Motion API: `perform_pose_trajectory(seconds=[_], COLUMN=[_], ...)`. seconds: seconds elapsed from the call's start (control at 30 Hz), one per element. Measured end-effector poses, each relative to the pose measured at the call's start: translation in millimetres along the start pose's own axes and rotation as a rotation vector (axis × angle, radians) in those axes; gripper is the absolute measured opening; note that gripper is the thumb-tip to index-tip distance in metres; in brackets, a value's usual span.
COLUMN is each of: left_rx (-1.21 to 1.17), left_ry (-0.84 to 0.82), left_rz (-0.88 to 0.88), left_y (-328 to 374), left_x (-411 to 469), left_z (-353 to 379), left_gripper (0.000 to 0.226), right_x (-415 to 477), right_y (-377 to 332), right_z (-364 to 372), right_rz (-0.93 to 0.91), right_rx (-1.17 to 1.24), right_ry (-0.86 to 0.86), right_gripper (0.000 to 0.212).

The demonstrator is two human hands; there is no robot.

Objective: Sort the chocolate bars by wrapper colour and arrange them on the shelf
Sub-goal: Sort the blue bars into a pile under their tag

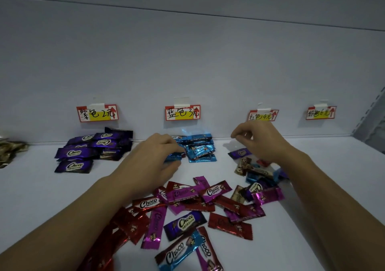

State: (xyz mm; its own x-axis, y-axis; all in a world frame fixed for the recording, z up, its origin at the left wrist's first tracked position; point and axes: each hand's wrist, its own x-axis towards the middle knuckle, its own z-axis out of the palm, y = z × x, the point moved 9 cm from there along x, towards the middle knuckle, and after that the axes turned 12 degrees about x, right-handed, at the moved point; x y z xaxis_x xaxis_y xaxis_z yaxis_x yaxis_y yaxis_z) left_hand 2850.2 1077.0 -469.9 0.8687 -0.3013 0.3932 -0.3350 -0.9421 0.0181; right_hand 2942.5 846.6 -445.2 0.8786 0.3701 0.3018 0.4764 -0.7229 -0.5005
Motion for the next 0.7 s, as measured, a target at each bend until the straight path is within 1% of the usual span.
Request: perform_pose_trajectory(seconds=[0.1, 0.2, 0.27, 0.33, 0.43, 0.53, 0.6, 0.7], left_rx=[-0.001, 0.158, 0.181, 0.145, 0.131, 0.11, 0.061, -0.04], left_ry=[-0.02, -0.095, -0.134, -0.144, -0.202, -0.284, -0.262, -0.26], left_rz=[0.049, 0.11, 0.142, 0.164, 0.135, 0.059, 0.015, -0.028], left_y=[17.1, 40.8, 64.2, 89.8, 115.4, 117.1, 113.7, 108.5], left_x=[5.6, 30.3, 53.2, 78.5, 111.0, 124.9, 128.5, 132.9], left_z=[-3.0, 0.3, 3.9, 9.9, 31.2, 63.1, 70.8, 72.7], left_gripper=[0.035, 0.032, 0.031, 0.032, 0.02, 0.019, 0.021, 0.016], right_x=[0.6, -5.8, -10.7, -13.9, -15.6, -16.4, -14.7, -13.8], right_y=[27.4, 52.8, 63.0, 72.1, 86.7, 96.3, 98.3, 101.2], right_z=[-17.9, -25.4, -25.1, -25.1, -28.4, -30.6, -31.7, -31.8], right_rz=[0.119, 0.247, 0.304, 0.335, 0.373, 0.416, 0.421, 0.433], right_rx=[-0.073, -0.122, -0.139, -0.151, -0.15, -0.144, -0.125, -0.113], right_ry=[-0.009, -0.06, -0.112, -0.139, -0.136, -0.137, -0.116, -0.105], right_gripper=[0.025, 0.039, 0.046, 0.046, 0.039, 0.036, 0.034, 0.031])
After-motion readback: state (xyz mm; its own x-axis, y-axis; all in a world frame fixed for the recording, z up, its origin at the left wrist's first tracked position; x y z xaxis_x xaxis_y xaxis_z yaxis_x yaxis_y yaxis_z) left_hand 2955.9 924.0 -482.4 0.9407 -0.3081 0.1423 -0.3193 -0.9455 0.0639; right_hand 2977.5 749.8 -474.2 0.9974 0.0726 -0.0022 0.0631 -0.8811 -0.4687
